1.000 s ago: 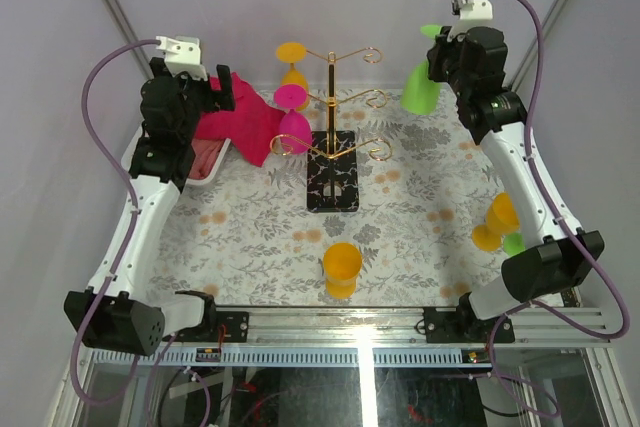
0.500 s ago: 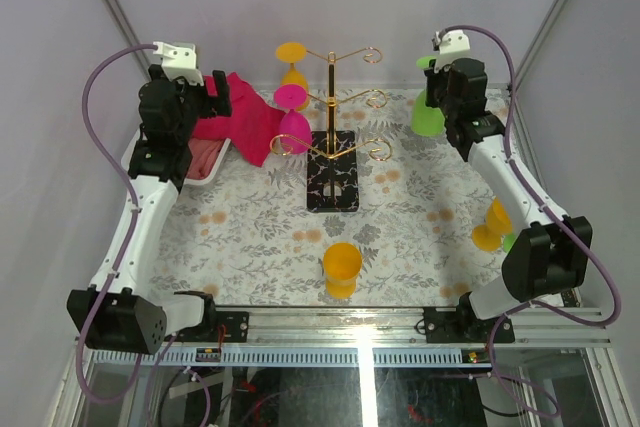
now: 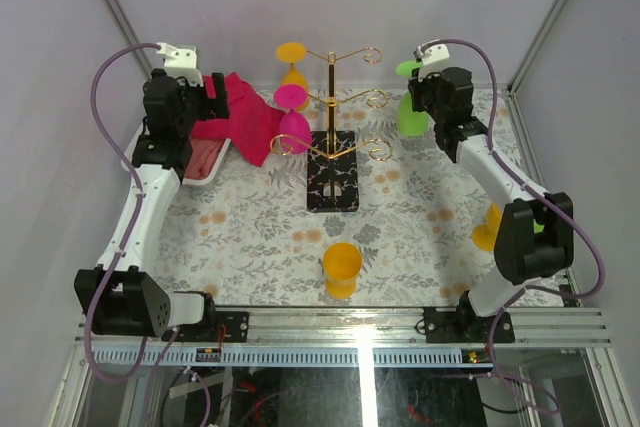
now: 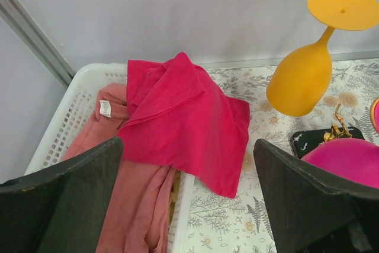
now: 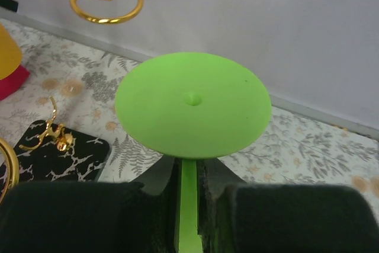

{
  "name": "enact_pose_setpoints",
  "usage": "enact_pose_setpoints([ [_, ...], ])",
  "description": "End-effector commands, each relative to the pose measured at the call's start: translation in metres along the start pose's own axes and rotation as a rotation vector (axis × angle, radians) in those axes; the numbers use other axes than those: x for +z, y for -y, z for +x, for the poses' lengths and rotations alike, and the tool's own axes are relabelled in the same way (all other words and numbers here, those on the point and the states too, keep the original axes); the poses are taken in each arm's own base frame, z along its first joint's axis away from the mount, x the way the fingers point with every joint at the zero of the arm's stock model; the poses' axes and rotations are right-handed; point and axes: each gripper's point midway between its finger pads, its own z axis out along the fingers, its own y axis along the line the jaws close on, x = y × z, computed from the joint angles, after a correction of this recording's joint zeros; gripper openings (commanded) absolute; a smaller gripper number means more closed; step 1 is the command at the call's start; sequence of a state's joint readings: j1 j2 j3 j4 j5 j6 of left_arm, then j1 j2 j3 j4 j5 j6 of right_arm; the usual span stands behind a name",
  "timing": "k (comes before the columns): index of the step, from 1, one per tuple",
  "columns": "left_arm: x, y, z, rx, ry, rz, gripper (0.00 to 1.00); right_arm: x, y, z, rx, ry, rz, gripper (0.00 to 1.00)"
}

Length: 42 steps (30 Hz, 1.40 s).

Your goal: Place the wine glass upside down on the wine glass rack

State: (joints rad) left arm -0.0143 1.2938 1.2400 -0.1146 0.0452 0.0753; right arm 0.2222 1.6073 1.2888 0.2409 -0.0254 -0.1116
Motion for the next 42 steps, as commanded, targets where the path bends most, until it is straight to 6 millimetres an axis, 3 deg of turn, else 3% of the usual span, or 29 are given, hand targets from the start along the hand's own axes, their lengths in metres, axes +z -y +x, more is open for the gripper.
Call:
enact_pose_setpoints([
  [1,0.002,-0.004,-0.014,-0.011,0.038,0.003,0.90,0.018,-0.025,-0.037,-0.034,0.160,-0.156,0.00],
  [5,0.005,-0.009,-0.012,-0.009,0.043,-0.006,0.90,0.037,-0.040,-0.027,-0.043,0.185,-0.242,0.00],
  [10,0.012,-0.017,-0.007,-0.009,0.037,-0.021,0.90,0.043,-0.050,-0.033,-0.066,0.285,-0.305,0.00],
  [17,0.022,-0.029,0.002,-0.014,0.024,-0.037,0.90,0.047,-0.046,-0.037,-0.144,0.309,-0.301,0.00],
  [25,0.024,-0.043,0.007,-0.020,0.023,-0.055,0.89,0.038,-0.026,-0.033,-0.193,0.265,-0.220,0.00],
  [36,0.024,-0.046,0.012,-0.033,0.022,-0.054,0.89,0.020,-0.045,-0.055,-0.213,0.366,-0.330,0.00],
  [42,0.023,-0.049,0.011,-0.034,0.027,-0.060,0.89,0.030,-0.051,-0.060,-0.167,0.407,-0.365,0.00],
])
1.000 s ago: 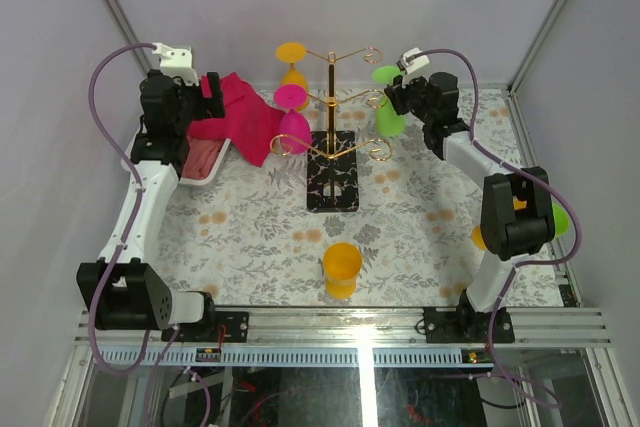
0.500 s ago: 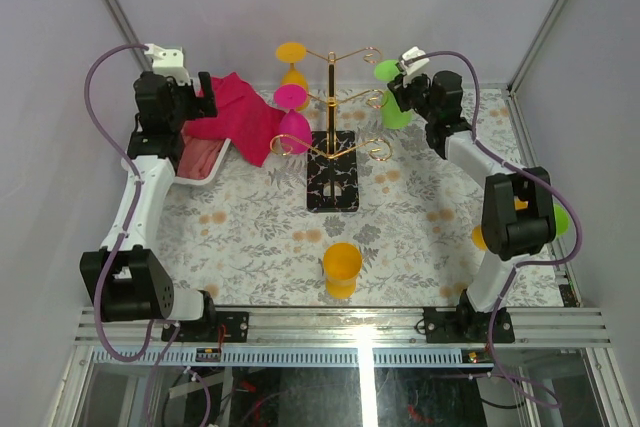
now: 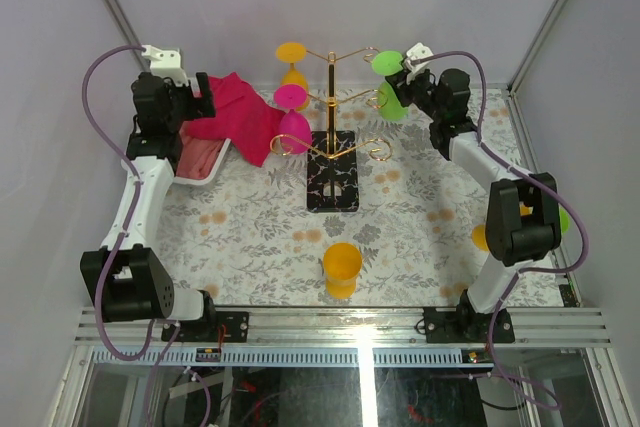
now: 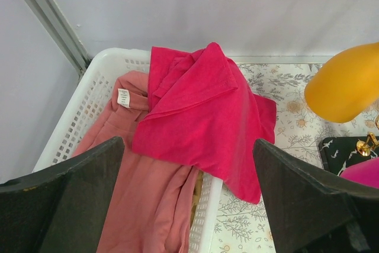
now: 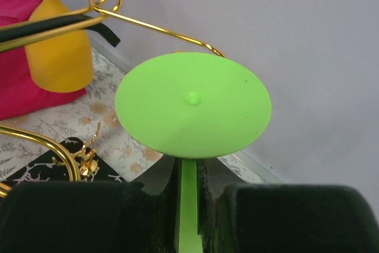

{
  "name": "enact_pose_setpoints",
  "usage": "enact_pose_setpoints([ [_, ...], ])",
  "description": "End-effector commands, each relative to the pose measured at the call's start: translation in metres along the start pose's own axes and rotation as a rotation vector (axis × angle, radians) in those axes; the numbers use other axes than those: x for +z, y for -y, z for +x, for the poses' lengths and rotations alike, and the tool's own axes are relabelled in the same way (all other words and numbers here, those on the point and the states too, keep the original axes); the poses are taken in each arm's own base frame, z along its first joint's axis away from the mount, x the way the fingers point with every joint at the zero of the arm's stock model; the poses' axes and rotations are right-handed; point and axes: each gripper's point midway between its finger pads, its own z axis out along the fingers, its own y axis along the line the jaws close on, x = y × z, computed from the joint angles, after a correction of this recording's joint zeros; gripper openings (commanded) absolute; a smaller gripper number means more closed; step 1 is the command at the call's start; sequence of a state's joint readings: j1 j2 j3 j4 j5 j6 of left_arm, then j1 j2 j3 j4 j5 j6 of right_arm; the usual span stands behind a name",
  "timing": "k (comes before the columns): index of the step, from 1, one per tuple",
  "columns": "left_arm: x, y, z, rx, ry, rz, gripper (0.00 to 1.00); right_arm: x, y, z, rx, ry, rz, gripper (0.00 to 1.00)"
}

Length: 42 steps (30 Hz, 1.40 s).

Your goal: Place the wine glass upside down on the wine glass rack

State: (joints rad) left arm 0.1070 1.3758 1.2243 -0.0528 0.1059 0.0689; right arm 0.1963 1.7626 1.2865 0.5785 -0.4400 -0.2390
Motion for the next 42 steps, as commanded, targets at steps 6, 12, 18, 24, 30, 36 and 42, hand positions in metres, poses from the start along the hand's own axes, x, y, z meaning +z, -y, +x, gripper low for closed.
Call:
enact_pose_setpoints([
  [6,0.002,-0.006,-0.012,-0.002,0.056,-0.008,0.88,0.023,0.005,-0.045,0.014,0.214,-0.041,0.00],
  [12,0.005,-0.008,-0.011,-0.006,0.053,-0.017,0.88,0.037,0.000,-0.042,0.049,0.270,-0.085,0.00],
  [18,0.008,-0.011,-0.011,-0.007,0.054,-0.027,0.88,0.046,-0.003,-0.043,0.065,0.322,-0.119,0.02],
  [24,0.009,-0.012,-0.008,-0.006,0.047,-0.031,0.88,0.058,-0.001,-0.035,0.099,0.343,-0.126,0.06],
  [30,0.009,-0.014,-0.008,-0.003,0.048,-0.036,0.88,0.070,0.002,-0.029,0.122,0.347,-0.125,0.07],
  [36,0.009,-0.016,-0.007,-0.003,0.043,-0.039,0.88,0.075,0.007,-0.028,0.122,0.358,-0.106,0.00],
  [42,0.012,-0.014,-0.005,-0.010,0.041,-0.032,0.87,0.073,0.010,-0.032,0.129,0.416,-0.077,0.00],
])
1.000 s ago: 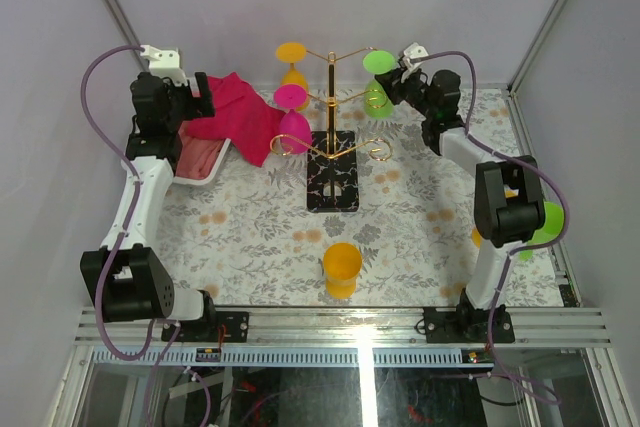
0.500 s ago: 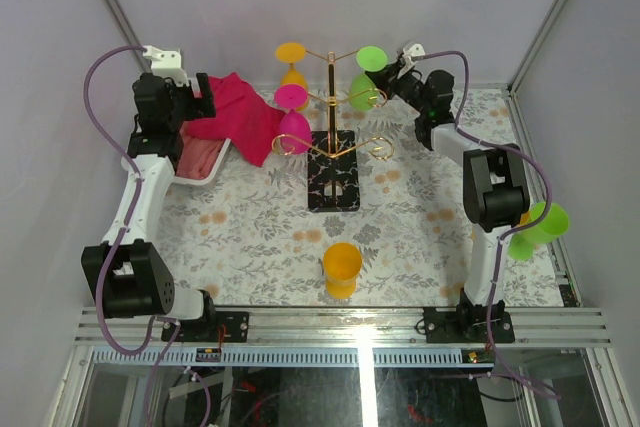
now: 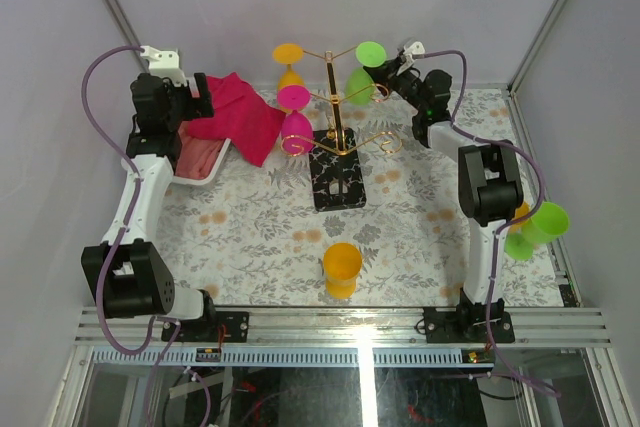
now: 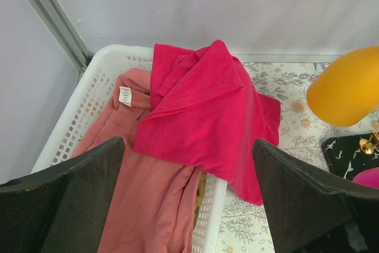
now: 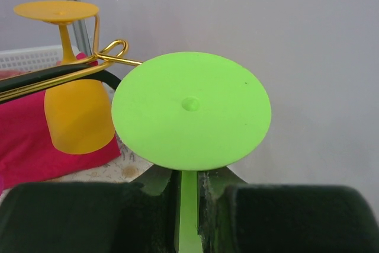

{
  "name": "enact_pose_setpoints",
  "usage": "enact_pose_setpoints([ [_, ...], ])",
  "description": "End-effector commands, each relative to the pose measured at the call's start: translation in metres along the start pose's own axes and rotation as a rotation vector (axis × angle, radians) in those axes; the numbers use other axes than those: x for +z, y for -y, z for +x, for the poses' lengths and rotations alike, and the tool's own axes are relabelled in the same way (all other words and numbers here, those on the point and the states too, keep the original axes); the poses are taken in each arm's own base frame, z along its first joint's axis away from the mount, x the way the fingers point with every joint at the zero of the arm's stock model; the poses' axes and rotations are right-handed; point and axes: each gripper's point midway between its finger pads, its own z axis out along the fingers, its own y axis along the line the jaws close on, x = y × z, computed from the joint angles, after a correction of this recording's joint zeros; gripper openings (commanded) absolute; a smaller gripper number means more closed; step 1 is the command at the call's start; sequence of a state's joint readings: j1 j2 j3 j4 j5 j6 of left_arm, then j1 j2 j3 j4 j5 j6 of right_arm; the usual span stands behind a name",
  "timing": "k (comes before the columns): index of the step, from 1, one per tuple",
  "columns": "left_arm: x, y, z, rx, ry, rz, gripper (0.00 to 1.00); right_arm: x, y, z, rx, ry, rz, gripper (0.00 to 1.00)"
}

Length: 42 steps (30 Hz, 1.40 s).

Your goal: Place the wine glass upside down on the wine glass rack

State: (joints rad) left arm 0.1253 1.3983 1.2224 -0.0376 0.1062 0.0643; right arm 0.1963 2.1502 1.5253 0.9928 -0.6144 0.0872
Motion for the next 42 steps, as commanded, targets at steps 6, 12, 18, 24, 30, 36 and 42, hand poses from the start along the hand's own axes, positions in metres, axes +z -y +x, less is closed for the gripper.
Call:
enact_pose_setpoints([
  [6,0.005,-0.004,-0.012,-0.004,0.052,-0.004,0.87,0.008,0.010,-0.050,-0.046,0.203,0.033,0.00],
  [12,0.006,-0.004,-0.012,-0.005,0.049,-0.003,0.87,0.014,0.009,-0.048,-0.019,0.208,0.008,0.00],
  [18,0.007,-0.002,-0.014,-0.007,0.052,0.007,0.87,0.016,0.007,-0.046,-0.010,0.212,-0.006,0.00],
  [24,0.005,-0.001,-0.017,0.002,0.055,0.011,0.87,0.014,0.004,-0.047,-0.001,0.214,-0.016,0.00],
  [30,-0.003,0.023,-0.049,0.027,0.137,0.140,0.87,0.010,0.007,-0.039,-0.032,0.158,0.009,0.00],
  [36,-0.007,0.082,-0.107,0.122,0.258,0.307,0.87,0.009,0.012,-0.033,-0.038,0.132,0.035,0.00],
  [42,0.006,0.141,-0.145,0.123,0.331,0.465,0.88,0.008,0.013,-0.025,-0.034,0.110,0.040,0.00],
])
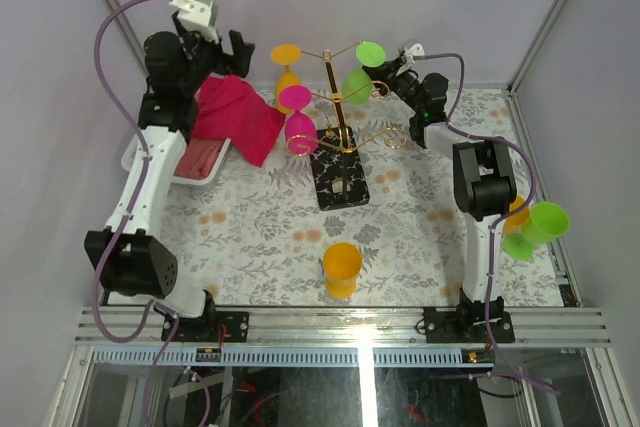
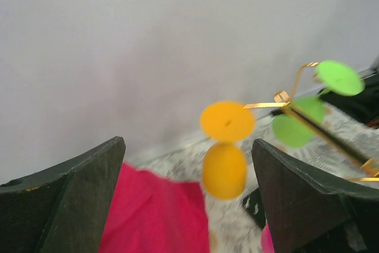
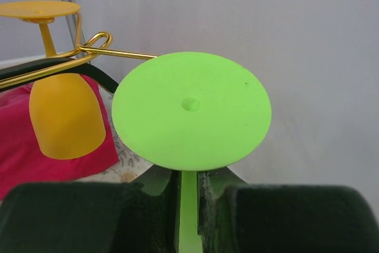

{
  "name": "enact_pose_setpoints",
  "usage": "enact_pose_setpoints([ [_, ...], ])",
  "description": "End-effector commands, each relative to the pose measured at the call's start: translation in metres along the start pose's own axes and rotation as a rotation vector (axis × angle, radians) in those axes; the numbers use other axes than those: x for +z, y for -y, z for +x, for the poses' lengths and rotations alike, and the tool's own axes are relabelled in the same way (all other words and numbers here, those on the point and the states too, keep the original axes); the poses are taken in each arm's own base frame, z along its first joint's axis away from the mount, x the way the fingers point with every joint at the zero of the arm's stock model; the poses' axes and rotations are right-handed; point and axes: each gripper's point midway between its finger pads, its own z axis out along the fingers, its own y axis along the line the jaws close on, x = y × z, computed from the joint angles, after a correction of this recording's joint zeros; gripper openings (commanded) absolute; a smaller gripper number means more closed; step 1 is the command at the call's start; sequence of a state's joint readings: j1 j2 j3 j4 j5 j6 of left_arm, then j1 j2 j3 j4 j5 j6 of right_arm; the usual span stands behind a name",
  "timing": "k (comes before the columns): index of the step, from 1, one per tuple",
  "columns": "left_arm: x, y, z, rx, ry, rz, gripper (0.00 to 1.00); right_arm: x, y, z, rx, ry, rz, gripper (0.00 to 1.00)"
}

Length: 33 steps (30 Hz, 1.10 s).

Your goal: Place the wine glass upside down on the wine glass rack

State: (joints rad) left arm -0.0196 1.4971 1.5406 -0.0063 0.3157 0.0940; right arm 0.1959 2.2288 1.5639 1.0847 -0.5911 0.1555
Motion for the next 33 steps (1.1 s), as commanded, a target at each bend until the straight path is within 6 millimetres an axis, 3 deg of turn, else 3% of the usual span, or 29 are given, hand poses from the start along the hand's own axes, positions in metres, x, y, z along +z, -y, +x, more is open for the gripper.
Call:
enact_pose_setpoints([
  [1,0.032,0.036,-0.028,0.028,0.090,0.139,0.88,0.003,0.003,-0.036,-0.070,0.063,0.015,0.00],
  [9,0.073,0.096,-0.020,-0.044,0.118,0.303,0.88,-0.003,-0.005,-0.034,-0.064,0.053,-0.010,0.00],
  [13,0.080,0.126,-0.014,-0.057,0.119,0.358,0.88,-0.010,-0.008,-0.038,-0.072,0.047,0.001,0.00],
  [17,0.078,0.144,-0.013,-0.068,0.126,0.393,0.88,-0.017,-0.014,-0.044,-0.068,0.042,-0.003,0.00],
  [28,0.070,0.155,-0.013,-0.078,0.130,0.414,0.88,-0.024,-0.036,-0.066,-0.069,0.056,-0.024,0.00],
  [33,0.062,0.154,-0.012,-0.072,0.122,0.405,0.88,-0.030,-0.025,-0.063,-0.092,0.021,0.056,0.00],
])
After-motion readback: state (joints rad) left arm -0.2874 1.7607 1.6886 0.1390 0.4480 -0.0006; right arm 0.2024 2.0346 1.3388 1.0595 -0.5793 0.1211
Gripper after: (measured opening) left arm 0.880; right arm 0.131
